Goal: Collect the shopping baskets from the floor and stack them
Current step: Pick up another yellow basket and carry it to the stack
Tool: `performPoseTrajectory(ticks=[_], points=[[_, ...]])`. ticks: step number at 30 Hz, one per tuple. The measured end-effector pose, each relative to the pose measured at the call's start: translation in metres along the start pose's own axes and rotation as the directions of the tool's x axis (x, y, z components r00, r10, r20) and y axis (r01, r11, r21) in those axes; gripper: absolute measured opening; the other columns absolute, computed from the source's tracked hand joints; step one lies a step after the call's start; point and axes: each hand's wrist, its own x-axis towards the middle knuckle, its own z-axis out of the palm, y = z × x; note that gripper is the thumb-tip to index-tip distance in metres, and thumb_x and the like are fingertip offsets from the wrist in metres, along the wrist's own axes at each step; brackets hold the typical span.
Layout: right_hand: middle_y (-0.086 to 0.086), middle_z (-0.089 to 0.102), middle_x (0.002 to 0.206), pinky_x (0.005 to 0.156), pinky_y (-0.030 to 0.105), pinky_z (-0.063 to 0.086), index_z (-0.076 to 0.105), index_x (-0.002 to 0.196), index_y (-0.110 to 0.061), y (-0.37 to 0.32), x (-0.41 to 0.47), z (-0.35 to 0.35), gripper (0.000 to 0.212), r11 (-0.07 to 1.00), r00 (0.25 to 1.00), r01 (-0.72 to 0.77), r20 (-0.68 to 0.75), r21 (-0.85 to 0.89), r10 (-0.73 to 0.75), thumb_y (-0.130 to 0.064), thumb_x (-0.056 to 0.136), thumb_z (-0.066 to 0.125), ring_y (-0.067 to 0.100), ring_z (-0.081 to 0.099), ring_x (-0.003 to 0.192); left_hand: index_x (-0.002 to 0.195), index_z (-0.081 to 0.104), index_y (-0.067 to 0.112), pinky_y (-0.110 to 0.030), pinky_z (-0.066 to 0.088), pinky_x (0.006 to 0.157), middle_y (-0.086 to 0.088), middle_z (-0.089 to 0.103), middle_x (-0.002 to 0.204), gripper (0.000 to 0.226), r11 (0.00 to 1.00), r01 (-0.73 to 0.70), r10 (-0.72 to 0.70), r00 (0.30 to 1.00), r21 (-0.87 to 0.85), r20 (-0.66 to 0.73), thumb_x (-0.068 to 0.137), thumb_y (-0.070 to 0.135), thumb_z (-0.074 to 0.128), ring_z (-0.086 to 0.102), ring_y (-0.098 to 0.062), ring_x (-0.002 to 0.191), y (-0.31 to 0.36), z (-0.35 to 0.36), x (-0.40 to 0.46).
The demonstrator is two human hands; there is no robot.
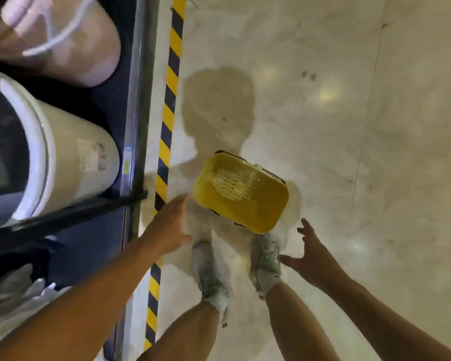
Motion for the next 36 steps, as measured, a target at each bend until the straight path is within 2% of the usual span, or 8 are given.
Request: performPoseTrajectory(ticks=[5,8,12,17,25,28,31,36], points=[[-0.002,0.03,0.158,0.094,0.036,0.051,-0.022,0.152,-0.036,0.015,0.097,0.047,0.138,0.993,0.998,-0.004,0.063,0.118,-0.004,-0.035,0.07,0.088,0.027,0.05,0.131,0.16,-0.004,0.019,-0.034,0.027,0.117,-0.003,0.008,0.168,0.13,0.998,-0.024,0.021,0.998,-0.055,-0.056,0.07,0.016,0.089,0.018,-0.023,0.153,-0.03,0.035,0.106],[-0.015,0.039,0.135,0.07,0.014,0.05,-0.024,0.132,-0.062,0.022,0.129,0.071,0.133,0.969,0.997,0.075,-0.005,0.235,-0.076,-0.032,0.069,0.089,0.01,0.055,0.101,0.158,-0.012,0.031,-0.045,0.047,0.104,-0.006,0.023,0.163,0.14,0.992,-0.064,0.058,0.997,-0.107,-0.053,0.066,0.013,0.092,0.041,-0.03,0.141,-0.038,0.051,0.142],[-0.021,0.044,0.122,0.069,0.032,0.056,-0.013,0.148,-0.04,0.027,0.142,0.093,0.13,0.952,0.989,0.106,-0.134,0.288,-0.07,-0.034,0.068,0.09,0.007,0.056,0.088,0.152,-0.018,0.04,-0.039,0.055,0.072,-0.012,0.048,0.145,0.133,0.984,-0.111,0.094,0.988,-0.136,-0.123,0.074,0.013,0.086,0.065,-0.032,0.098,-0.041,0.07,0.155],[-0.038,0.039,0.104,0.062,0.018,0.047,-0.01,0.152,-0.033,0.024,0.137,0.078,0.135,0.96,0.974,0.137,-0.208,0.246,-0.085,-0.034,0.065,0.092,-0.002,0.051,0.075,0.149,0.001,0.051,-0.013,0.048,0.064,0.006,0.061,0.115,0.113,0.936,-0.198,0.14,0.968,-0.292,-0.207,0.078,0.024,0.085,0.063,-0.01,0.082,-0.038,0.067,0.141],[-0.04,0.039,0.115,0.069,0.017,0.05,-0.018,0.152,-0.034,-0.04,0.032,0.015,0.142,0.946,0.952,0.271,-0.197,0.179,-0.235,-0.037,0.063,0.092,-0.004,0.056,0.084,0.141,0.008,0.069,0.002,0.044,0.066,0.04,0.061,0.105,0.115,0.866,-0.271,0.159,0.946,-0.421,-0.281,0.069,0.03,0.089,0.054,0.029,0.092,-0.017,-0.027,0.027],[-0.048,0.024,0.136,0.077,0.001,0.045,-0.018,0.153,-0.027,-0.077,-0.026,-0.022,0.143,0.9,0.905,0.408,-0.198,0.153,-0.376,-0.054,0.061,0.087,-0.021,0.048,0.111,0.148,0.019,0.057,-0.012,0.052,0.083,0.033,0.059,0.126,0.107,0.82,-0.297,0.155,0.938,-0.489,-0.31,0.072,0.027,0.088,0.058,0.014,0.112,0.002,-0.074,-0.034],[-0.044,0.027,0.141,0.074,-0.002,0.045,-0.015,0.154,-0.028,-0.118,-0.092,-0.064,0.142,0.867,0.877,0.47,-0.2,0.168,-0.437,-0.046,0.061,0.091,-0.02,0.047,0.116,0.14,0.02,0.068,0.002,0.044,0.077,0.044,0.056,0.121,0.109,0.791,-0.351,0.154,0.907,-0.501,-0.392,0.069,0.023,0.09,0.054,0.023,0.108,0.021,-0.121,-0.102],[-0.053,0.036,0.124,0.086,0.019,0.051,-0.01,0.154,-0.037,-0.176,-0.212,-0.138,0.138,0.832,0.841,0.528,-0.239,0.168,-0.485,-0.021,0.064,0.094,-0.007,0.055,0.112,0.15,0.018,0.049,0.002,0.04,0.081,0.026,0.053,0.13,0.114,0.813,-0.372,0.128,0.865,-0.448,-0.485,0.065,0.028,0.09,0.053,0.004,0.11,0.057,-0.194,-0.224]])
